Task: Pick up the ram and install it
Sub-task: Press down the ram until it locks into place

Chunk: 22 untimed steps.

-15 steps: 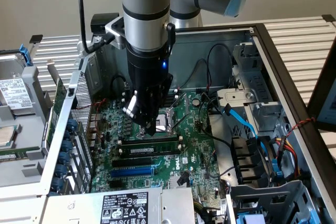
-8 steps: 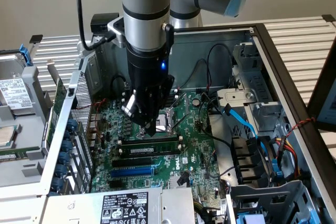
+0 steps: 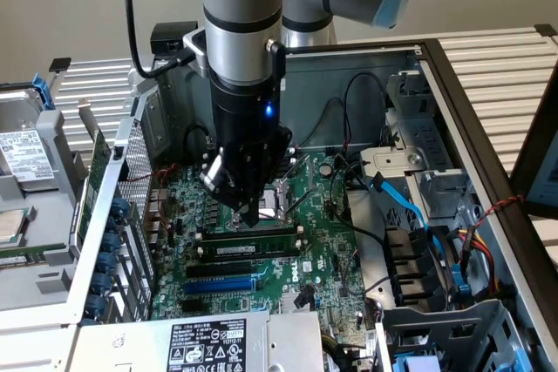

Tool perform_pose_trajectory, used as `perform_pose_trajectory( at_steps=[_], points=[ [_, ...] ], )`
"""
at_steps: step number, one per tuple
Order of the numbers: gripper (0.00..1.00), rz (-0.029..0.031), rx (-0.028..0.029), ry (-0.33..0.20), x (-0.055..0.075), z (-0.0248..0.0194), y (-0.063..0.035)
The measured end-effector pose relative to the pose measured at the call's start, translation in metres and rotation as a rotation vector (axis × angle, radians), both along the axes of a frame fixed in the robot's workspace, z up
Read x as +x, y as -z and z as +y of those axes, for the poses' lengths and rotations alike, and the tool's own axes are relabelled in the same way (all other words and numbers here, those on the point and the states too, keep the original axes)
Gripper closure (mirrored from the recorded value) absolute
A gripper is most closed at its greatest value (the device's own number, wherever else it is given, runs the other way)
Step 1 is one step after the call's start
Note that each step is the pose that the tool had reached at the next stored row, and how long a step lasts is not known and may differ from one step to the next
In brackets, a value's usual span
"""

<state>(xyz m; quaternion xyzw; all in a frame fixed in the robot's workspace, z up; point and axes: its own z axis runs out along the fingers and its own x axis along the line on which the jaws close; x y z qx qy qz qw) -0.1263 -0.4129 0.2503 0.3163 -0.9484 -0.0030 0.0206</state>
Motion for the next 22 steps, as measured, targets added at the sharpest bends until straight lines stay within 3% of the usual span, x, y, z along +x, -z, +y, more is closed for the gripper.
perform_pose_trajectory(
  at_steps=[8, 13, 15, 22],
  points=[
    [0.9, -0.0001, -0.0099, 0.087, 0.0, 0.0, 0.0],
    [0.9, -0.0007, -0.0256, 0.134, 0.0, 0.0, 0.0],
    [0.9, -0.0012, -0.0292, 0.154, 0.0, 0.0, 0.0],
    [0.9, -0.0117, -0.0312, 0.226, 0.0, 0.0, 0.0]
  ],
)
